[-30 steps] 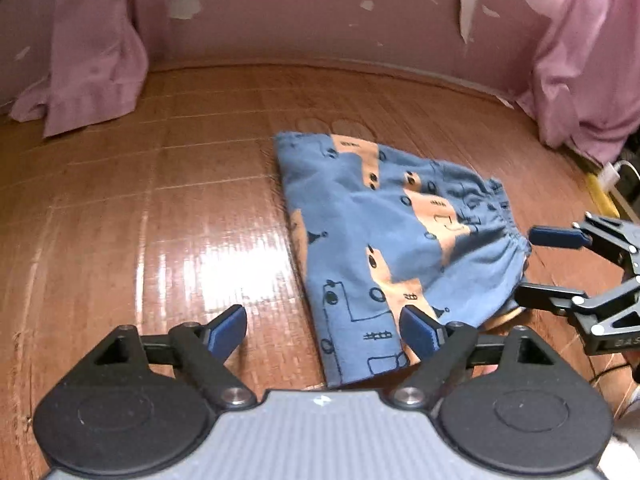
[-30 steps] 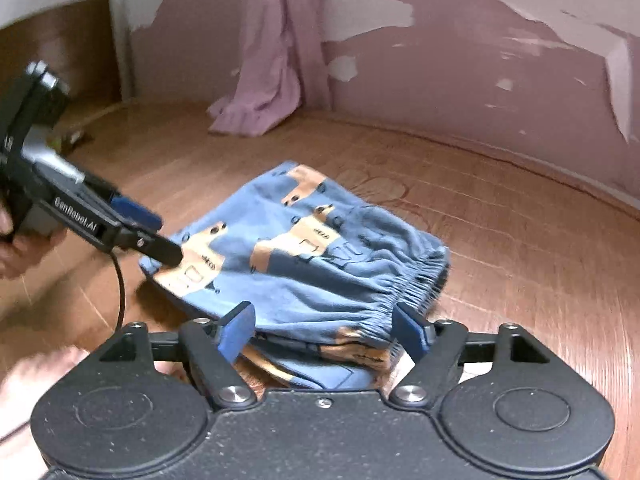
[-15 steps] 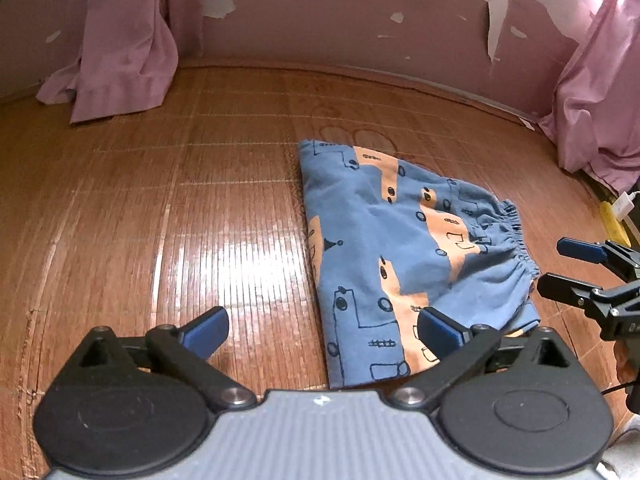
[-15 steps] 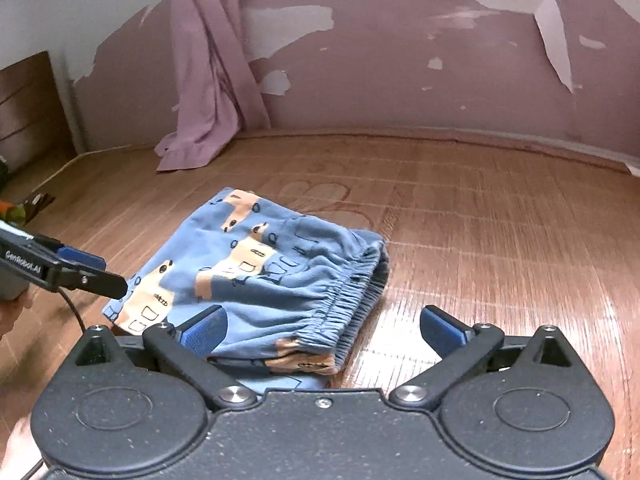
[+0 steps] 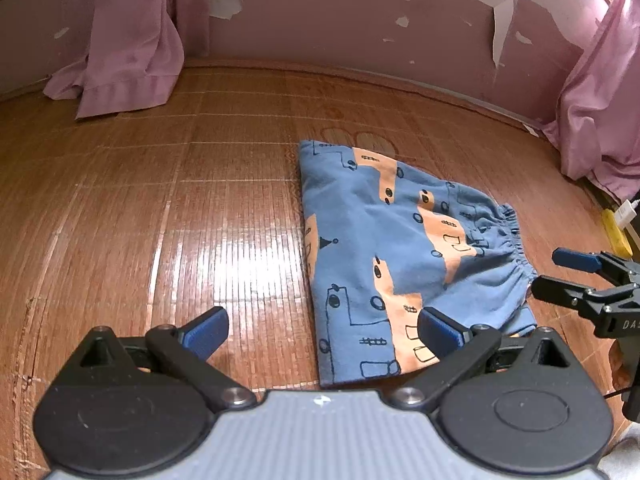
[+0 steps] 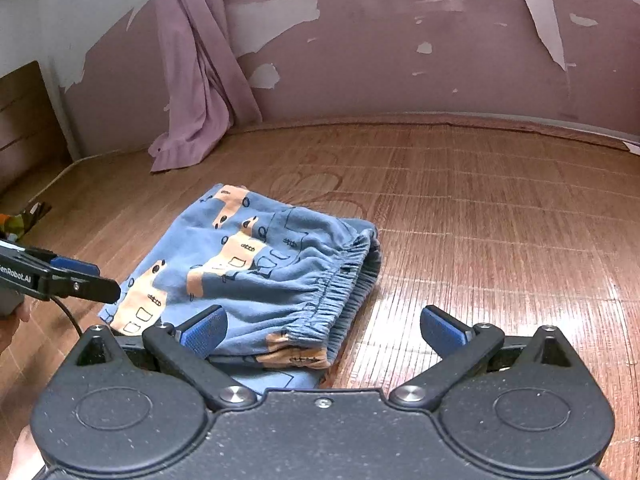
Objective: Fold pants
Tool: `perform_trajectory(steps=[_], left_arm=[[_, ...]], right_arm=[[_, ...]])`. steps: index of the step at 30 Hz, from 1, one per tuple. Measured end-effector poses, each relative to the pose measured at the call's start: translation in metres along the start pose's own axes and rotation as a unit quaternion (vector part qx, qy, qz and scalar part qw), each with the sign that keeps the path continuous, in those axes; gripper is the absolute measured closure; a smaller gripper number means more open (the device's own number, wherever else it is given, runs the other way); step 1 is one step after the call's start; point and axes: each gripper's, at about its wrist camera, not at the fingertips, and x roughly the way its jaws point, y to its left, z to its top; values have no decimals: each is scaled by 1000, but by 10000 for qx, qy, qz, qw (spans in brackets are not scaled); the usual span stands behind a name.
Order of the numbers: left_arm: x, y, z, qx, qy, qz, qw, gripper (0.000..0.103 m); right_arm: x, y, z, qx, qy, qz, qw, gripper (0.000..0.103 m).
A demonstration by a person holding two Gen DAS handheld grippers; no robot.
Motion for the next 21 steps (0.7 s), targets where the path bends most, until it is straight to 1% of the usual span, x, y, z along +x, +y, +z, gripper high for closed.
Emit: perform_trajectory(steps=[5, 9, 13, 16, 19, 21], left_arm=[[-1, -2, -3, -52, -24, -26, 10000, 0], [-1, 0, -4, -166, -56, -139, 9998, 0], [2, 6, -4, -275, -43, -347, 9990, 0], [3, 10, -4, -388, -44, -530, 9978, 0], [3, 13, -5, -508, -42, -732, 9960, 0], [5, 15, -7, -576, -64, -855, 9947, 0]], right_arm=[[2, 0, -2, -21, 19, 25, 10000, 1], [3, -3, 3, -205, -47, 221, 9995, 1], [12, -13, 19, -469, -193, 784, 9956, 1], [28, -24, 37, -644, -251, 1294, 9892, 1], [51, -39, 52, -562, -162, 1745, 9829, 1], [67, -49, 59, -422, -53, 1911, 9806, 1]])
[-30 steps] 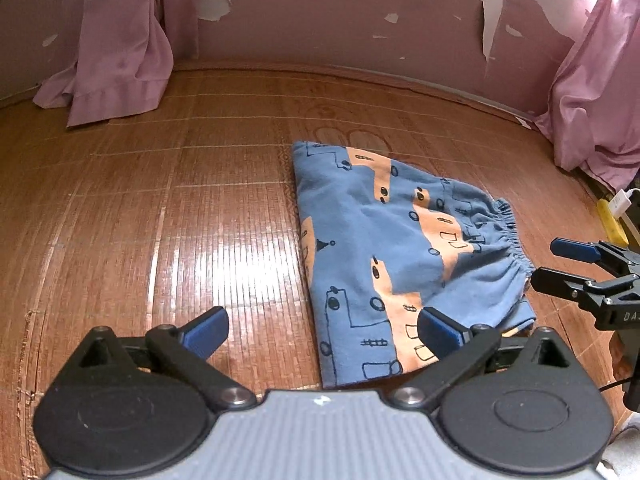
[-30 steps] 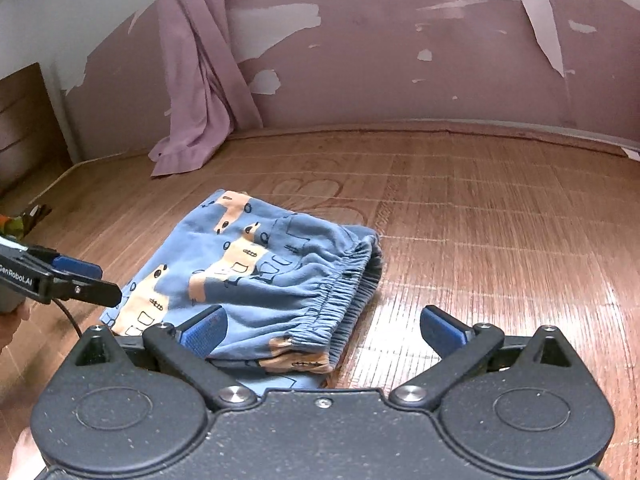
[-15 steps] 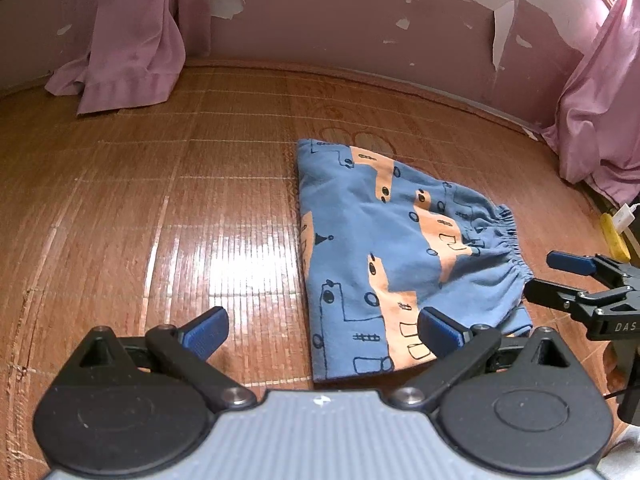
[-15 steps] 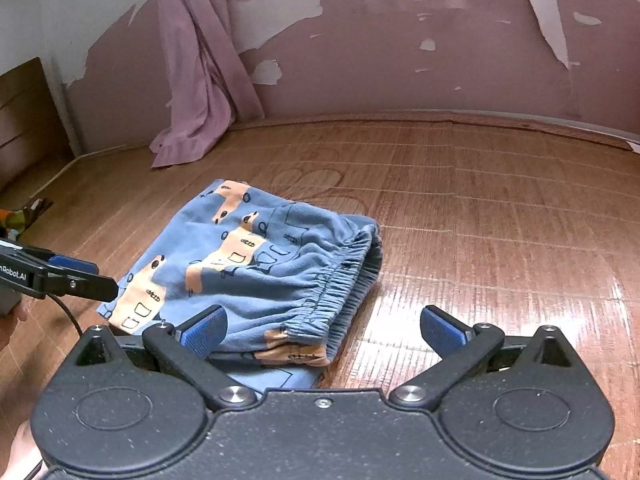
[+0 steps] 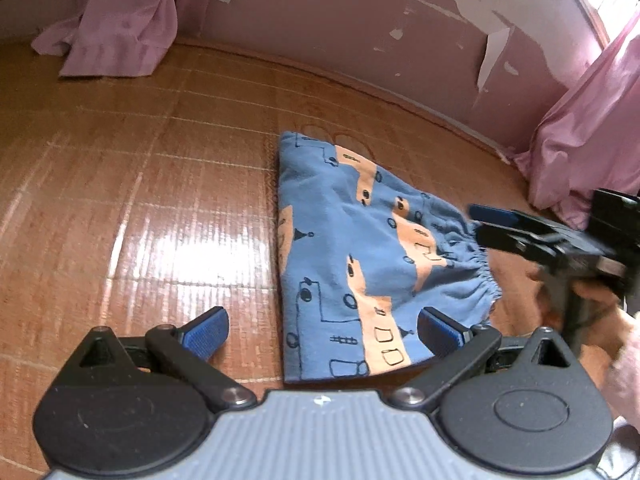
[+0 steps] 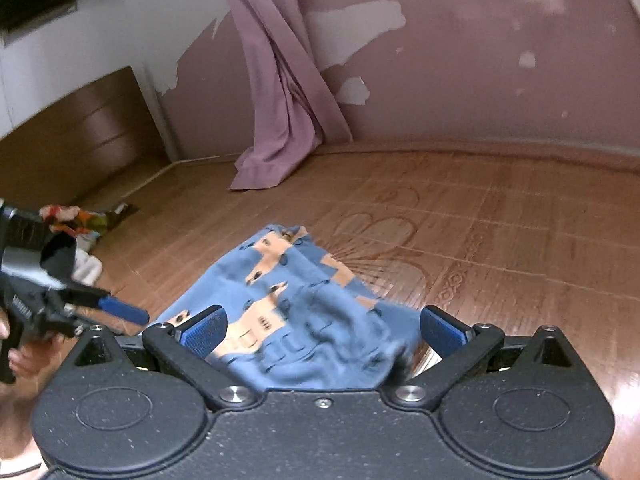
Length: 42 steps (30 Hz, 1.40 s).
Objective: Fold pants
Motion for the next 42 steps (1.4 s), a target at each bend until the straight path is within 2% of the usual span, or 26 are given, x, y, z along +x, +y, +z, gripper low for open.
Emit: perform_trajectory(steps=[4, 8, 11, 14, 17, 20, 21, 25, 29, 33, 35, 38, 42], left_arm=[[2, 5, -2, -105, -71, -272, 9995, 0], [3, 11, -4, -196, -84, -333, 9992, 1], [2, 12, -3, -171, -99, -360, 9992, 1], [2, 12, -3, -160, -88, -380, 9991, 1], [2, 11, -4, -171, -92, -375, 9991, 1], [2, 11, -5, -187, -74, -426, 9989, 1], [1, 11, -5, -195, -59, -462, 9987, 3], [1, 13, -5, -286, 16, -599, 9978, 10], [-1, 15, -6, -406, 60, -628, 9972, 17], [-3, 13, -7, -399, 87, -514, 9978, 24], [-3, 11, -7, -387, 106, -415, 9983, 28], [0, 6, -5, -340, 281, -286, 9986, 54], [3, -3, 1, -274, 396, 37, 9988, 62]], right_arm=[[9, -25, 2, 438, -4, 171, 9989, 1], [11, -39, -4, 809, 16, 142, 9966, 1], [9, -42, -9, 992, -94, 201, 9948, 2], [9, -41, -13, 1210, -114, 473, 9915, 3], [11, -29, -15, 1084, -85, 441, 9931, 2], [11, -27, -16, 1307, -146, 551, 9898, 4], [10, -29, -17, 1429, -211, 590, 9878, 6], [7, -41, -18, 1965, -425, 727, 9769, 27], [10, -47, -18, 1868, -264, 285, 9816, 53], [14, -44, -18, 1667, -203, 144, 9857, 58], [16, -38, -18, 1470, -157, -41, 9890, 68], [19, -24, -18, 1163, -151, -315, 9926, 75], [11, -3, -23, 818, -332, -687, 9937, 80]])
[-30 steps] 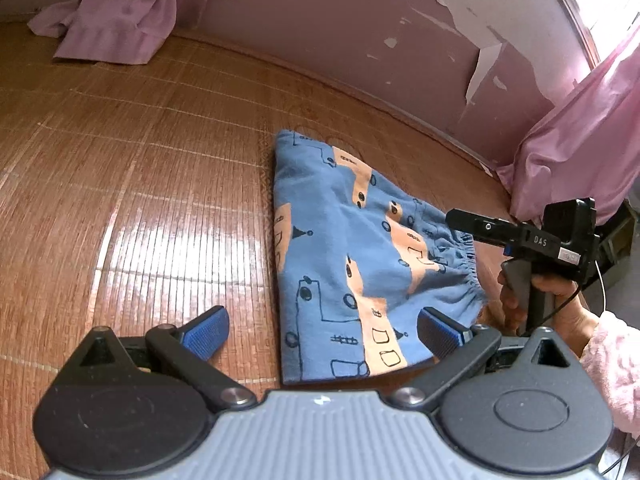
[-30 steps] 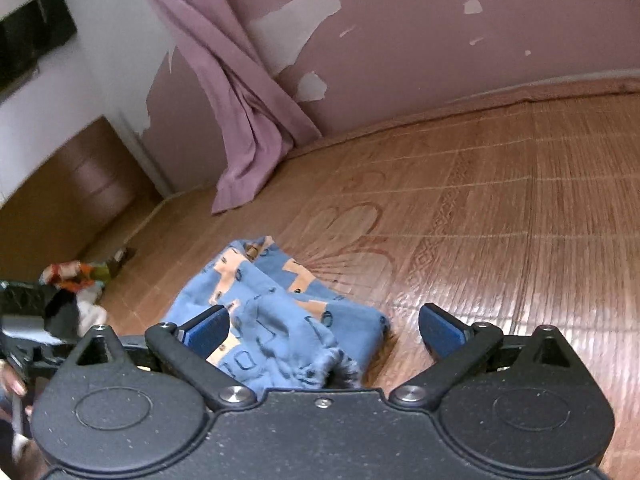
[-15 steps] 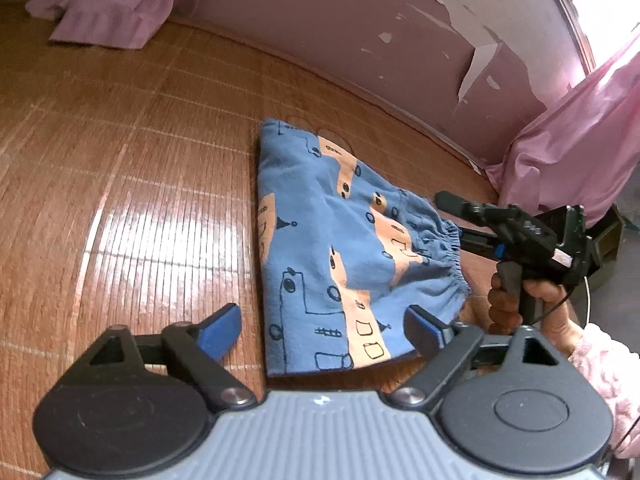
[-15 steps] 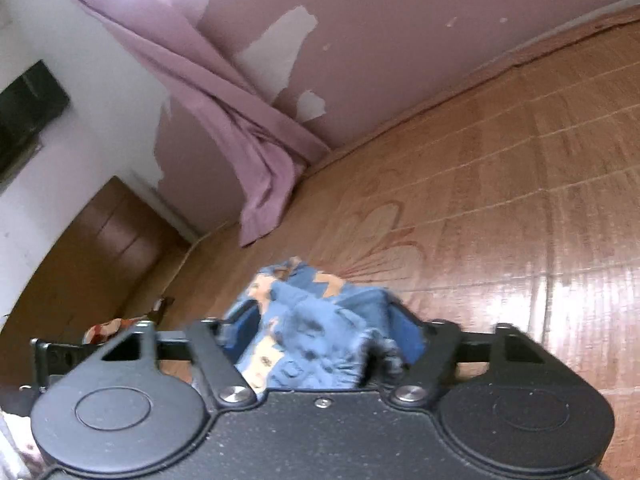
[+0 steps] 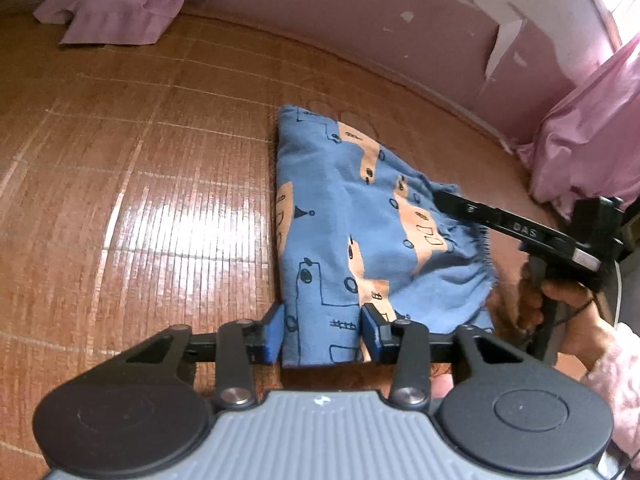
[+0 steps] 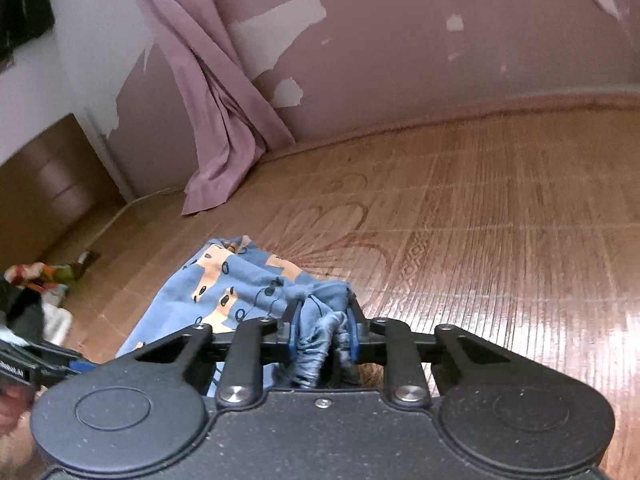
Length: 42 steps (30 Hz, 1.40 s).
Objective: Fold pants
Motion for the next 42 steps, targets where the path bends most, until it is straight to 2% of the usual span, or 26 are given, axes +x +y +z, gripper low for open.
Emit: perform_trajectory(steps=[4, 7, 12, 19, 25, 32, 38, 42], left_arm=[[-1, -14, 4, 119, -8, 349, 9993, 74], [-2, -27, 8, 298, -24, 540, 9981, 83], [-2, -34, 13, 394, -48, 630, 9972, 87], [-5, -52, 18, 788, -295, 727, 9938, 89], [-8, -60, 34, 992, -585, 794, 9902, 89], [-6, -69, 78, 1271, -1046, 822, 9829, 90], [12, -65, 113, 1070, -1366, 705, 9823, 90], [39, -53, 124, 864, -1350, 621, 9851, 89]], right_arm=[[-8, 26, -7, -593, -134, -463, 9971, 82], [-9, 52, -10, -1328, -138, -952, 9865, 83], [-7, 92, -16, -2602, -330, -1580, 9520, 84], [-7, 118, -10, -3571, -706, -1821, 9134, 85], [-8, 125, 5, -3955, -945, -1903, 8935, 85], [0, 121, 45, -4223, -1245, -2094, 8731, 85], [19, 100, 84, -4231, -1302, -2236, 8684, 85], [51, 79, 94, -4240, -1033, -2185, 8728, 85]])
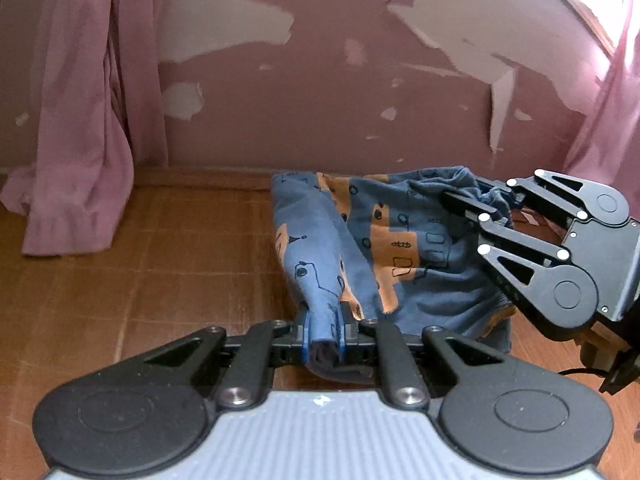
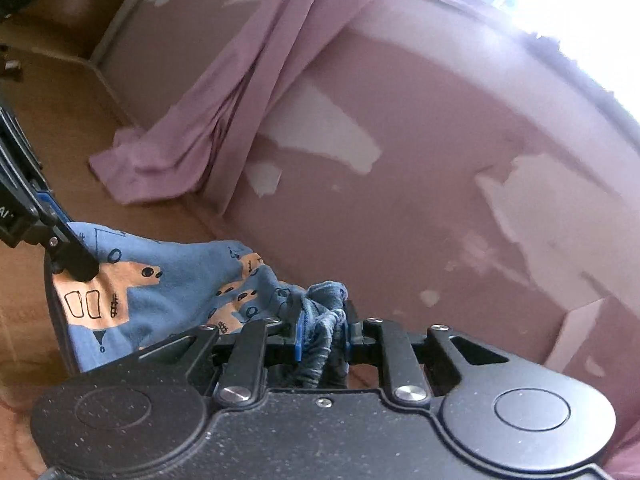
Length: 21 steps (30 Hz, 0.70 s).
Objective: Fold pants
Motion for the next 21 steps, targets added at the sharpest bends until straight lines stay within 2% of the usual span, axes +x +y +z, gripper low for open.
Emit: perform_trajectory(steps=[4, 7, 10, 15, 18, 21], left_arm=[[37, 12, -16, -192, 262, -30, 9995, 89], [48, 19, -30, -176, 396, 77, 9990, 89], [46, 23, -33, -183, 353, 8, 9992, 88], [46, 23, -34, -112, 375, 29, 9992, 86], [45, 22, -30, -108, 445, -1, 9989, 81], [43, 26, -27, -218, 452, -38, 9987, 72]], right_arm=[[33, 11, -25, 101, 372, 327, 9987, 85], [50, 15, -44, 255, 620, 332, 9972, 85], [56, 8, -52, 547, 669, 315, 9958, 84], [60, 8, -54, 571, 668, 342, 9955, 83], [61, 7, -54, 583, 721, 299, 9952, 78], [56, 2, -53, 717, 723, 204, 9946, 56]])
